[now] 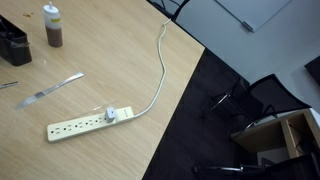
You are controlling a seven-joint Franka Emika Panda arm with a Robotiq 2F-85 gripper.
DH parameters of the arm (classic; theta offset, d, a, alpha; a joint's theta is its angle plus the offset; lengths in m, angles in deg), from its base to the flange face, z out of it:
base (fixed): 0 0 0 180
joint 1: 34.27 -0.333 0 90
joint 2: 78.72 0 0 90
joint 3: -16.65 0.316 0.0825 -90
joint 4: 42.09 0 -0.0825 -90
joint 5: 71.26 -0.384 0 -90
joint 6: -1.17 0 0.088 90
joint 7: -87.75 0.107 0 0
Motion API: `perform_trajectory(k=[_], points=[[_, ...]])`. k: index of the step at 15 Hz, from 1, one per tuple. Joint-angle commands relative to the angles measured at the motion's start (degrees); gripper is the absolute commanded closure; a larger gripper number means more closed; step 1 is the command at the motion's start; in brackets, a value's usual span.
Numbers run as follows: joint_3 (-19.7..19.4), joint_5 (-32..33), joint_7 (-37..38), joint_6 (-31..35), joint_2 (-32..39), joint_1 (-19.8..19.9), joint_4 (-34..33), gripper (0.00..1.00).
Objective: Move the white cup to the right
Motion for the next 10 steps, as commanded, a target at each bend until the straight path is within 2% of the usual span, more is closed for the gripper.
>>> perform_trajectory(k=[1,6,10], points=[[-2.5,1.5,1.1,6.5,3.1,1.2,0.0,0.98],[-6.1,6.2,1.8,11.3,7.8,3.1,-0.2,0.98],[-6.5,6.6,1.6,16.8,13.8,5.7,-0.2,0.98]])
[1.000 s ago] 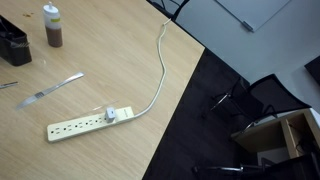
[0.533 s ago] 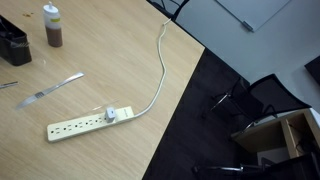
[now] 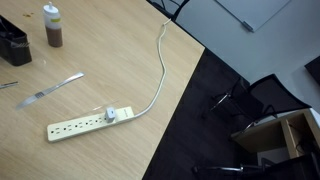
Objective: Move the white cup to the right
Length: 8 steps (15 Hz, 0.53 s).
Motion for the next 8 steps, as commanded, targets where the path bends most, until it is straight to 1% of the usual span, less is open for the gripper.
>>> perform_trajectory(k=[1,4,5,8], points=[[0.6,1.9,1.0,6.4,4.7,3.2,0.0,0.98],[0.4,2.6,1.1,9.9,8.0,4.5,0.0,0.98],[-0.5,3.3,1.1,10.4,8.2,4.0,-0.1,0.98],[-0.7,3.7,1.1,11.5,8.8,4.0,-0.4,0.98]])
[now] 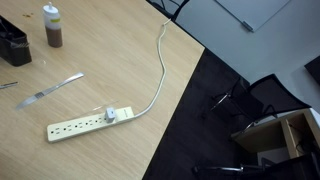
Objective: Move the white cup to the right
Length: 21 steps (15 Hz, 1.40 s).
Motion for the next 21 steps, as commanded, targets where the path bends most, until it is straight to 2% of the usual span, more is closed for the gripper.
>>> perform_trajectory(k=[1,2,3,5,10,13,14,16,17,18,20,21], points=[[-0.2,2.4,1.1,2.5,-0.1,1.0,-0.1,0.96],[0.0,2.4,1.0,2.6,-0.1,1.0,-0.2,0.68],[0.2,2.5,1.0,2.6,-0.1,1.0,-0.2,0.68],[0.6,2.8,1.0,3.1,0.1,1.3,-0.3,0.58],[1.5,3.5,1.2,3.6,-0.1,1.4,-0.3,0.22],[0.2,6.0,2.2,0.4,-3.4,-1.5,-0.6,0.02],[-0.5,7.6,3.0,-0.6,-5.3,-2.6,-0.9,0.0],[-4.4,9.9,2.2,-6.1,-15.0,-8.1,2.1,0.0],[-3.4,14.8,5.8,-9.8,-16.0,-8.1,-0.9,0.0],[-2.5,18.1,7.8,-12.9,-19.8,-8.7,-0.9,0.0],[0.5,23.6,11.0,-18.3,-29.7,-9.7,2.6,0.0],[-1.2,19.6,8.6,-13.0,-22.4,-9.4,-0.5,0.0]])
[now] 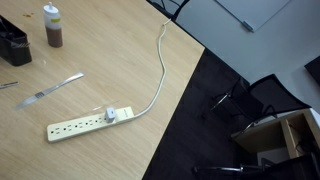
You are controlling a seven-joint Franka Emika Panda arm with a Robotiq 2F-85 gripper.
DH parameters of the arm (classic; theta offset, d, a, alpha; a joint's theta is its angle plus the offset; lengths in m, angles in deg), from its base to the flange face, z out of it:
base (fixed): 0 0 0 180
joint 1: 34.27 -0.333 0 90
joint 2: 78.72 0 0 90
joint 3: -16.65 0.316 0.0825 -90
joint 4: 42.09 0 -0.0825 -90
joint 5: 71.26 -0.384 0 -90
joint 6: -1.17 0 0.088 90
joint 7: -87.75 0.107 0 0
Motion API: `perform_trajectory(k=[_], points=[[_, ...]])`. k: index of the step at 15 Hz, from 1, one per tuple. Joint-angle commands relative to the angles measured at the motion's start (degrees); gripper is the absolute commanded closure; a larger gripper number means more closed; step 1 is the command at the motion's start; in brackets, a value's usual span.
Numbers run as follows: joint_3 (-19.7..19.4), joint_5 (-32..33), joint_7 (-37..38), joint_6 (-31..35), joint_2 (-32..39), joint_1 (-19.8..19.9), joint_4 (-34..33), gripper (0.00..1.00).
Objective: Move the white cup to the right
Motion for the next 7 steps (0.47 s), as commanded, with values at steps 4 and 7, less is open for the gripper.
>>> perform_trajectory(k=[4,7], points=[[1.5,2.2,1.7,-4.8,-6.9,-0.9,2.5,0.0],[1.4,2.3,1.7,-4.8,-6.4,-0.8,2.5,0.0]])
